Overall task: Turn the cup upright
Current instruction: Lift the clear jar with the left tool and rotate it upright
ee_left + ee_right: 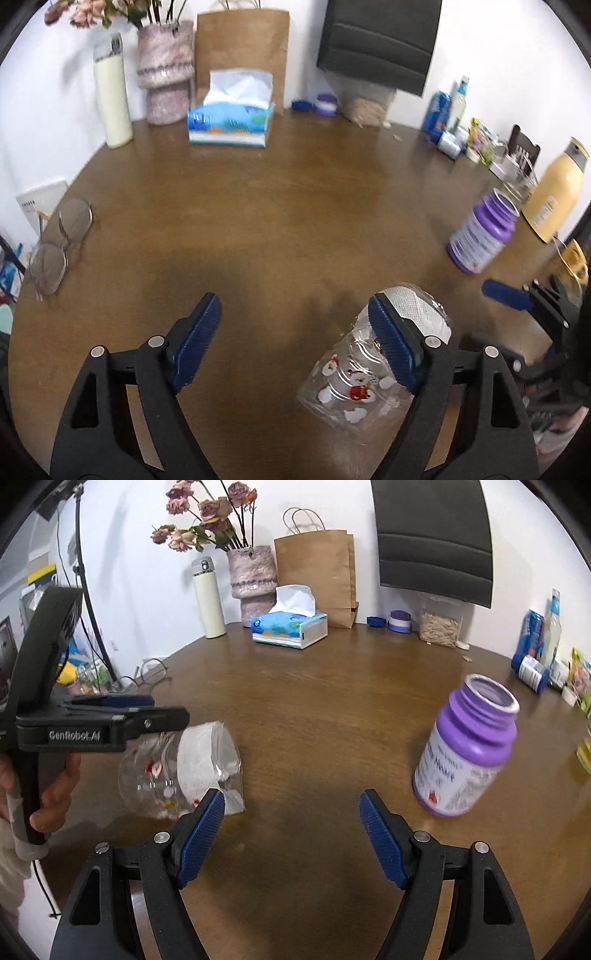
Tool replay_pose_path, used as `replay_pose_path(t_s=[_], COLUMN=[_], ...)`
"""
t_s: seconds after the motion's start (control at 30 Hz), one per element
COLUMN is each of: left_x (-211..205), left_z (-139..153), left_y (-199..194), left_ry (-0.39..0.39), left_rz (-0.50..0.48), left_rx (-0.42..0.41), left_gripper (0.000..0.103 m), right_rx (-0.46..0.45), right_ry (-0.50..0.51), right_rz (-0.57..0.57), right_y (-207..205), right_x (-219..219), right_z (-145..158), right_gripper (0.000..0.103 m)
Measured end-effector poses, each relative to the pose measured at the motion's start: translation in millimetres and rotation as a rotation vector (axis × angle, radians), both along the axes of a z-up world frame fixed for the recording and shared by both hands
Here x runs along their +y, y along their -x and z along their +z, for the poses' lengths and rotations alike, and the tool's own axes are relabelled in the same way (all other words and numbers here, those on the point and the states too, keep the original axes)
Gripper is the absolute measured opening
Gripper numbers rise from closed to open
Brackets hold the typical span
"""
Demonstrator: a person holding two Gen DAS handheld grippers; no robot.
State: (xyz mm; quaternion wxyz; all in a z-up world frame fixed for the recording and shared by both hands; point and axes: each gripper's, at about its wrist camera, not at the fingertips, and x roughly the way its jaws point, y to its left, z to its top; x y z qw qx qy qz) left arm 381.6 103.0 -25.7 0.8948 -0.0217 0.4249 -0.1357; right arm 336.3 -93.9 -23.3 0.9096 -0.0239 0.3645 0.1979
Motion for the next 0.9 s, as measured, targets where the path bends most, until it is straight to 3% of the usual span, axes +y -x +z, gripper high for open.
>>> replay_pose_path(t_s=[0.13, 0.33, 0.43, 0.5, 0.6, 0.7, 0.9], left_x=[-8, -21, -41, -52, -52, -48, -25], left_z=[7, 27, 13, -4, -18, -16, 2], left_y=[25, 44, 45, 41, 37, 33, 51], left_ry=[-0.042, 0.126, 0.121, 0.092, 0.165, 0.178, 0.097], left_rz=[-0.07, -0.238, -0.273, -0.254, -0.232, -0.189, -0.135], left_rx=[0.012, 0.064, 0.158, 0.227, 0.264, 0.246, 0.163], left_gripper=[0.087, 0.098, 0.099, 0.099, 0.101, 0.1, 0.101], right_rx=[-0.043, -0.028, -0.039, -0.04, -0.041, -0.039, -0.038], right_ry=[0.039, 0.021, 0.038, 0.029, 0.009, 0.007, -0.037], right_rz=[-0.055, -0.135, -0.176, -0.201, -0.22, -0.212, -0.114], right_y=[18, 40, 49, 54, 60, 63, 66], right_x=[-6, -34, -46, -56, -64, -63, -48], right_z=[3, 3, 5, 7, 10, 10, 8], right_gripper=[0.08, 0.08, 0.08, 0.08, 0.08, 0.08, 0.08])
